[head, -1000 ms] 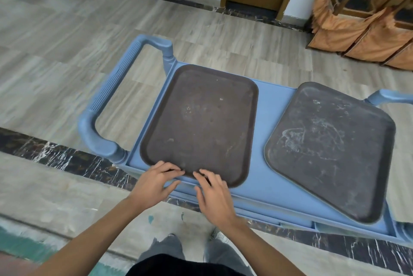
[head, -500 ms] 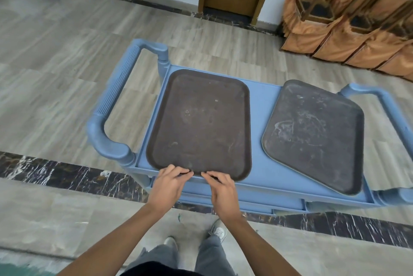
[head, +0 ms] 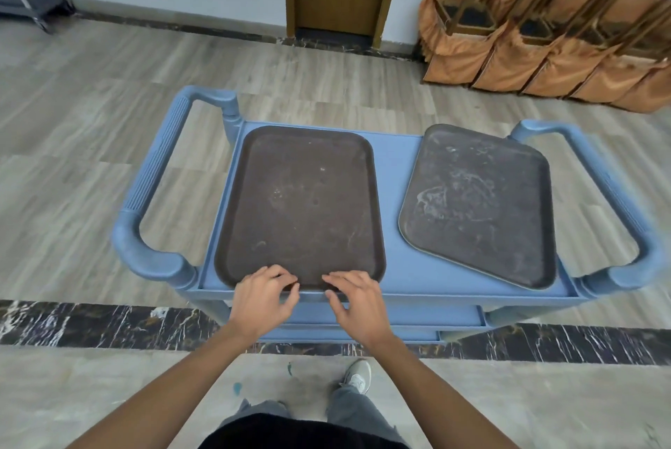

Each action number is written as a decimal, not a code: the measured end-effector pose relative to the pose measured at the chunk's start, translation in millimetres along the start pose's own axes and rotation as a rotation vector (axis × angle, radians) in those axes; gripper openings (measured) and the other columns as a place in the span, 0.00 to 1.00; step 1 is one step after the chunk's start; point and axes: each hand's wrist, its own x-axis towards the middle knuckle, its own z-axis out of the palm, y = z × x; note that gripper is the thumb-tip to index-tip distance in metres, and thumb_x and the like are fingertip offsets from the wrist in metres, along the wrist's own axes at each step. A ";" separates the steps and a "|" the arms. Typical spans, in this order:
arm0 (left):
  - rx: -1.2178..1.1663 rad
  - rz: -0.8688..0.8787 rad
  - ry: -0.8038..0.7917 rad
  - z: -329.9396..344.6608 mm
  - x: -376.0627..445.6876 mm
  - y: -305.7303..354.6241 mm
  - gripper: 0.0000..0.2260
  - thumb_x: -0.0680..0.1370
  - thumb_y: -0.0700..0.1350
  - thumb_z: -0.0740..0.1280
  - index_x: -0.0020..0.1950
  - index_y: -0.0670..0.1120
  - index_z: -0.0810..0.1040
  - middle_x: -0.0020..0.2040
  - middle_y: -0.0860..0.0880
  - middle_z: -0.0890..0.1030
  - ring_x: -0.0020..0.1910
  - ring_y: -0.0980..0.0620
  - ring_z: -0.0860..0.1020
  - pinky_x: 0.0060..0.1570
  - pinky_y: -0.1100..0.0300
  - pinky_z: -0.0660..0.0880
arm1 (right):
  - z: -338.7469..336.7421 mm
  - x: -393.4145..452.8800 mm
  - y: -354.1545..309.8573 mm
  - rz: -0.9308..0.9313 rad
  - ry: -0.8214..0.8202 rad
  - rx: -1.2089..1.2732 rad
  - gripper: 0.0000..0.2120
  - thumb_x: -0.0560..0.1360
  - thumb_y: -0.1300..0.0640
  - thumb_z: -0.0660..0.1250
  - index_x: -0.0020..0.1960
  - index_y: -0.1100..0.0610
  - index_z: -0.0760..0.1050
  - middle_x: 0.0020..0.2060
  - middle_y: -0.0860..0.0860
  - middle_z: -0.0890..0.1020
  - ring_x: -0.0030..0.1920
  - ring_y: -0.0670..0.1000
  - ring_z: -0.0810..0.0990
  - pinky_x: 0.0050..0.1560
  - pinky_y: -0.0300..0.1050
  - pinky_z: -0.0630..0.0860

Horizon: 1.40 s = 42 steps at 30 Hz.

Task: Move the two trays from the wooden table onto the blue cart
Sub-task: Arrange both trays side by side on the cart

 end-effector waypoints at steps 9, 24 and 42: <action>-0.217 0.048 -0.054 11.8 90.4 71.7 0.16 0.75 0.52 0.67 0.63 0.55 0.79 0.55 0.57 0.80 0.50 0.54 0.80 0.46 0.56 0.79 | -82.9 17.1 92.9 0.268 0.172 0.068 0.22 0.78 0.51 0.67 0.71 0.50 0.73 0.66 0.48 0.78 0.65 0.52 0.74 0.66 0.47 0.70; -0.216 -0.103 -0.304 131.0 287.9 201.3 0.30 0.74 0.45 0.70 0.75 0.44 0.65 0.66 0.43 0.71 0.63 0.44 0.74 0.65 0.50 0.70 | -247.1 78.1 341.4 0.801 0.482 0.207 0.23 0.76 0.62 0.67 0.70 0.61 0.71 0.61 0.60 0.76 0.58 0.57 0.79 0.62 0.51 0.74; -0.168 -0.322 -0.342 138.6 317.2 208.8 0.21 0.69 0.33 0.64 0.62 0.41 0.76 0.49 0.42 0.80 0.51 0.42 0.77 0.53 0.50 0.75 | -254.2 111.8 415.9 0.893 0.358 0.202 0.14 0.70 0.69 0.59 0.50 0.61 0.79 0.36 0.61 0.82 0.37 0.61 0.80 0.42 0.56 0.80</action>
